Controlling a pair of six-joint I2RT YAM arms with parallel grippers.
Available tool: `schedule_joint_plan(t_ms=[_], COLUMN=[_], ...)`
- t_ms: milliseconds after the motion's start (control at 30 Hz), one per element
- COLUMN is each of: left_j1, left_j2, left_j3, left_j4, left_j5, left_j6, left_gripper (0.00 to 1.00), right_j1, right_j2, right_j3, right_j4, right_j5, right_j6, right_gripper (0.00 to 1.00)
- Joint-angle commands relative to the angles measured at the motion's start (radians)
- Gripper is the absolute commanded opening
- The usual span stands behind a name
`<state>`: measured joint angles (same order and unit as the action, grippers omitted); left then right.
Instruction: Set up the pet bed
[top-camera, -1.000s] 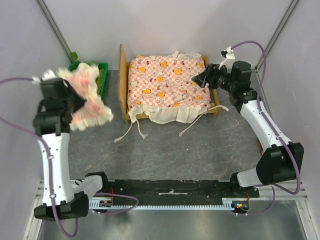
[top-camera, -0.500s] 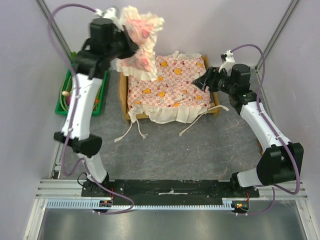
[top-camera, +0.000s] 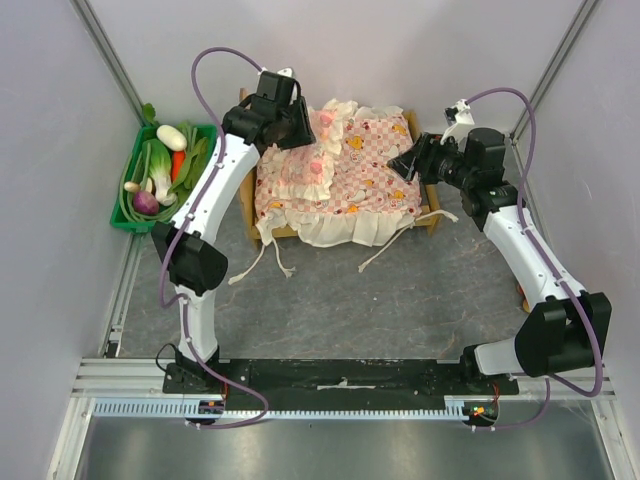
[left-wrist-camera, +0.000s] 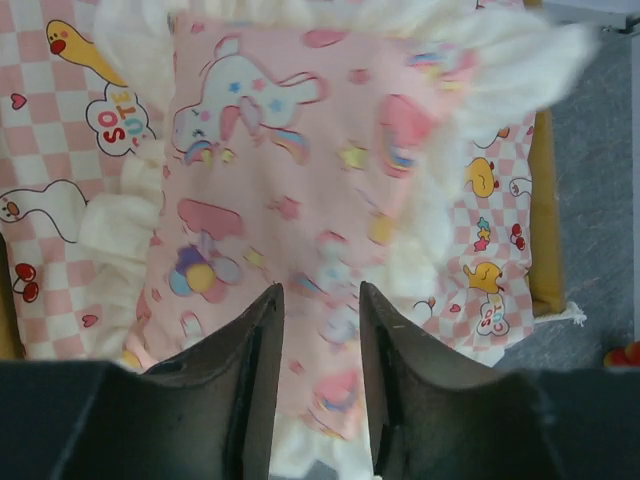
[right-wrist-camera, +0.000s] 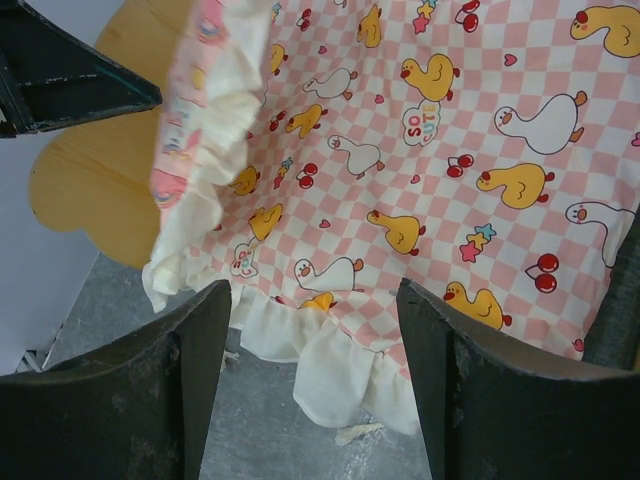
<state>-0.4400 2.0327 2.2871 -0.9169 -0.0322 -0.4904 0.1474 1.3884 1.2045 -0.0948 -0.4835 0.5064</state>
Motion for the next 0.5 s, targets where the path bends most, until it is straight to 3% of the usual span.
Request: schedule_joint_plan(t_ms=[0,33,67,300,433,467], left_j1=[-0.003,-0.005,-0.005,-0.003,-0.002,-0.002], left_j2=[-0.032,-0.049,-0.069,-0.270,-0.432,-0.521], left_j3=[-0.017,-0.031,-0.061,-0.166,-0.286,-0.375], left_j4=[0.068,0.079,0.096,0.136,0.150,0.161], left_j5=[-0.011,-0.015,-0.024,-0.084,-0.236,-0.273], left_j6=[-0.025,-0.007,-0.004,0.038,0.082,0.085], left_gripper=[0.53,0.83,0.90,0.93,0.95,0.96], right_j1=[-0.002,0.003,0.014,0.199,0.285,0.328], right_j2=[-0.017,-0.011,-0.005,0.145,0.286,0.317], right_j3=[0.038,0.047,0.055,0.280,0.437,0.469], right_j4=[-0.003,-0.006,-0.011,-0.140,-0.212,-0.230], right_j5=[0.010,0.014,0.023,0.256,0.467,0.524], right_j6=[0.015,0.017,0.018,-0.039,0.033,0.049], right_gripper=[0.74,0.74,0.74,0.73,0.72,0.72])
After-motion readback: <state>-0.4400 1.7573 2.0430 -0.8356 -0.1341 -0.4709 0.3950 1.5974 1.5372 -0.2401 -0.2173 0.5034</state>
